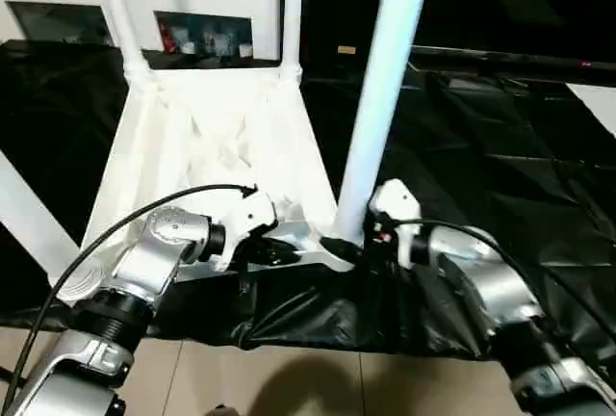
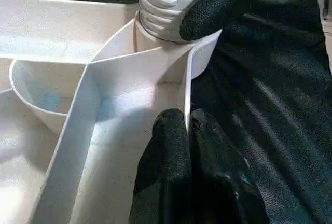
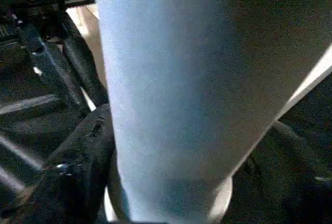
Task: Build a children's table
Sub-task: Rotate leg to tighten
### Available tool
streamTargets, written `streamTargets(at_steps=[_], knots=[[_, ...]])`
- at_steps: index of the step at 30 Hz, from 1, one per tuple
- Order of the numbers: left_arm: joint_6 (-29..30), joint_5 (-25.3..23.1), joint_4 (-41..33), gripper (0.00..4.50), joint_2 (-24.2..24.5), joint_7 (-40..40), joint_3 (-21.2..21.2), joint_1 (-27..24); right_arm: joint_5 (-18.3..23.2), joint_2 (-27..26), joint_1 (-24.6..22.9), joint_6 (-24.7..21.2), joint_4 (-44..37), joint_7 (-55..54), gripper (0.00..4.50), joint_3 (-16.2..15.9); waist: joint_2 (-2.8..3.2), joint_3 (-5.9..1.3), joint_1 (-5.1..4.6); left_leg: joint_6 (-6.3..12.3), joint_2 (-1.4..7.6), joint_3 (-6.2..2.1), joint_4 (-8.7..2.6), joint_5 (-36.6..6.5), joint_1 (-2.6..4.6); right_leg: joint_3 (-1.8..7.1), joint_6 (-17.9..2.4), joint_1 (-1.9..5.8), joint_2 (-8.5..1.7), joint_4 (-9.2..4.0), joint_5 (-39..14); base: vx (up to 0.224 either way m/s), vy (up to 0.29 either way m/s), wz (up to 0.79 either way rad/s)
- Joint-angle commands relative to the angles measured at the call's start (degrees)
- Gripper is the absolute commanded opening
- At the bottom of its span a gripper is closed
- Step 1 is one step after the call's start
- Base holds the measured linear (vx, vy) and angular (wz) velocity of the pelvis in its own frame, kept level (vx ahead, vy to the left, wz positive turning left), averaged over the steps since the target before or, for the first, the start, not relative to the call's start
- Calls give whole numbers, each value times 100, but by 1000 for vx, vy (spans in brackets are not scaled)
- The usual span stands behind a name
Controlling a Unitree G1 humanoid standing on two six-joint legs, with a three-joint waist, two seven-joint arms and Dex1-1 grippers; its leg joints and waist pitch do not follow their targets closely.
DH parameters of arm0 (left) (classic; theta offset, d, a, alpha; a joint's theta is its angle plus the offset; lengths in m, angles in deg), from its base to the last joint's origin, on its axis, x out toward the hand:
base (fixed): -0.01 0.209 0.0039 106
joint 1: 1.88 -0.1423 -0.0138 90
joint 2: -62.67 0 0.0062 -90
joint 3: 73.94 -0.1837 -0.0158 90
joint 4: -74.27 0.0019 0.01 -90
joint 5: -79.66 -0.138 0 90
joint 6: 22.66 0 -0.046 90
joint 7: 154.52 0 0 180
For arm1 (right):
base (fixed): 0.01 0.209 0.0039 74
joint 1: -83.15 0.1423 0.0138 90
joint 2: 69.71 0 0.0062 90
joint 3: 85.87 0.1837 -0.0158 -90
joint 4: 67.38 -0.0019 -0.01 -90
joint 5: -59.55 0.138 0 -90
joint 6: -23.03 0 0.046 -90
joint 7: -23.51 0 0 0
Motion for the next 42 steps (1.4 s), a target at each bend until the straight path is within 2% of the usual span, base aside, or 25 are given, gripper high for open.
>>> streamTargets(at_steps=[1, 3, 4, 7, 10, 14, 15, 20, 21, 22, 23, 24, 25, 27, 30, 31, 33, 34, 35, 36, 37, 38, 40, 41, 42], knots=[[108, 15, 29, 0, 43, 65, -51, -89, -46, 41, 134, 44, 160, -22, 357, 21, 11, -324, 34, 46, 148, -72, -410, -1374, 21, 264, -1058, 252, -388, -414, -1394, 0, 0, 0], [113, 16, 24, 0, 67, 73, -66, -95, -44, 39, 148, 38, 204, 12, 337, 17, 4, -316, 27, 28, 149, -75, -415, -1443, 31, 264, -1029, 249, -393, -430, -1547, 0, 0, 0], [114, 5, 31, 0, 84, 81, -51, -98, -50, 43, 173, 63, 286, 64, 332, -2, -18, -312, 21, 32, 147, -75, -414, -1472, 26, 266, -1008, 249, -395, -436, -1643, 0, 0, 0], [128, 15, 48, 0, 115, 88, -23, -89, -75, 33, 196, 111, 397, 123, 303, -14, -7, -308, 15, 12, 156, -80, -421, -1514, 38, 269, -983, 236, -393, -448, -1717, 0, 0, 0], [105, 10, 73, 0, 157, 86, -23, -97, -81, -3, 207, 134, 484, 159, 283, -9, 17, -317, 7, -10, 152, -78, -419, -1515, 37, 272, -1037, 242, -384, -434, -1553, 0, 0, 0], [201, 47, 65, 0, 111, -96, 75, -74, -41, -91, 207, 106, 584, 48, 273, 63, 29, -311, -3, -28, 148, -80, -422, -1584, 40, 272, -1064, 243, -380, -438, -1576, 0, 0, 0], [268, 43, 79, 0, 50, -250, 121, -40, -56, -130, 220, 82, 650, -61, 272, 91, 49, -311, -2, -37, 148, -85, -425, -1607, 42, 271, -1063, 245, -382, -440, -1615, 0, 0, 0], [357, -203, 358, 0, -464, -1451, 277, 236, -169, -660, 265, -21, 1051, -1214, 270, 321, 59, -297, -38, -195, 144, -107, -438, -1851, 64, 260, -948, 215, -381, -494, -2058, 0, 0, 0], [425, -236, 357, 0, -594, -1641, 273, 268, -168, -826, 270, -53, 1105, -1479, 270, 366, 100, -301, -32, -219, 141, -114, -438, -1894, 82, 262, -919, 206, -387, -499, -2118, 0, 0, 0], [473, -253, 351, 0, -674, -1751, 262, 285, -166, -934, 275, -72, 1140, -1643, 270, 396, 81, -303, -48, -221, 148, -111, -441, -1901, 72, 263, -916, 209, -383, -500, -2085, 0, 0, 0], [568, -327, 316, 0, -812, -1975, 223, 297, -170, -1142, 309, -98, 1232, -2009, 270, 463, 153, -306, -28, -238, 144, -117, -435, -1912, 86, 267, -922, 200, -389, -498, -2032, 0, 0, 0], [593, -347, 299, 0, -855, -2035, 206, 299, -168, -1211, 325, -112, 1265, -2129, 270, 492, 124, -302, -55, -238, 150, -104, -440, -1936, 81, 273, -940, 190, -379, -507, -1984, 0, 0, 0], [699, -436, 226, 0, -1047, -2299, 127, 311, -159, -1525, 416, -172, 1437, -2685, 270, 631, 119, -310, -67, -251, 135, -109, -442, -1879, 68, 269, -947, 200, -370, -494, -1914, 0, 0, 0], [720, -468, 208, 0, -1152, -2409, 99, 322, -140, -1669, 470, -201, 1521, -2878, 270, 678, 130, -319, -74, -219, 125, -109, -435, -1872, 67, 261, -921, 211, -367, -500, -1926, 0, 0, 0], [616, -530, 179, 0, -1310, -2483, -7, 333, -200, -1903, 554, -50, 1597, -2887, 270, 572, 122, -320, -87, -188, 131, -107, -440, -1848, 50, 265, -922, 204, -363, -496, -1799, 0, 0, 0], [432, -541, 177, 0, -1323, -2396, -74, 321, -272, -1973, 564, 167, 1558, -2746, 270, 490, 129, -317, -82, -181, 129, -104, -441, -1870, 60, 261, -911, 201, -364, -507, -1799, 0, 0, 0], [364, -521, 172, 0, -1289, -2311, -84, 304, -249, -1952, 545, 226, 1505, -2650, 326, 498, 106, -315, -80, -152, 126, -110, -448, -1889, 46, 258, -869, 211, -368, -509, -1883, 0, 0, 0], [312, -487, 156, 0, -1210, -2217, -70, 274, -160, -1907, 523, 252, 1445, -2517, 340, 584, 78, -310, -88, -131, 132, -105, -450, -1893, 44, 260, -847, 204, -366, -517, -1909, 0, 0, 0], [312, -487, 156, 0, -1210, -2217, -70, 274, -160, -1907, 523, 252, 1445, -2517, 342, 584, 92, -304, -86, -112, 132, -110, -454, -1909, 42, 263, -837, 204, -375, -516, -1971, 0, 0, 0], [196, -348, 85, 0, -1043, -1890, -23, 189, -30, -1731, 490, 215, 1327, -2180, 349, 650, 63, -303, -97, -96, 132, -103, -453, -1910, 40, 261, -827, 200, -371, -523, -2000, 0, 0, 0], [20, -263, 42, 0, -931, -1633, -19, 135, 4, -1595, 476, 205, 1258, -1948, 375, 631, 45, -307, -89, -15, 131, -114, -456, -1817, 7, 265, -791, 233, -394, -520, -2034, 0, 0, 0], [-47, -172, -6, 0, -827, -1395, -6, 85, -1, -1448, 463, 191, 1199, -1728, 375, 582, 44, -315, -96, 5, 135, -109, -452, -1775, 4, 267, -792, 230, -390, -514, -1984, 0, 0, 0], [-41, -113, -33, 0, -724, -1208, 18, 51, -54, -1285, 452, 217, 1170, -1469, 394, 506, 51, -317, -94, 43, 142, -96, -442, -1638, 12, 270, -877, 224, -382, -492, -1782, 0, 0, 0], [-127, -78, -30, 0, -559, -952, 29, 28, -111, -1039, 433, 258, 1124, -1034, 404, 397, 22, -317, -82, 88, 145, -84, -437, -1556, 17, 271, -944, 222, -385, -478, -1672, 0, 0, 0], [-159, -81, -22, 0, -528, -909, 28, 28, -119, -994, 430, 270, 1118, -947, 404, 380, 36, -317, -81, 100, 143, -80, -433, -1510, 9, 273, -971, 222, -383, -467, -1612, 0, 0, 0]])
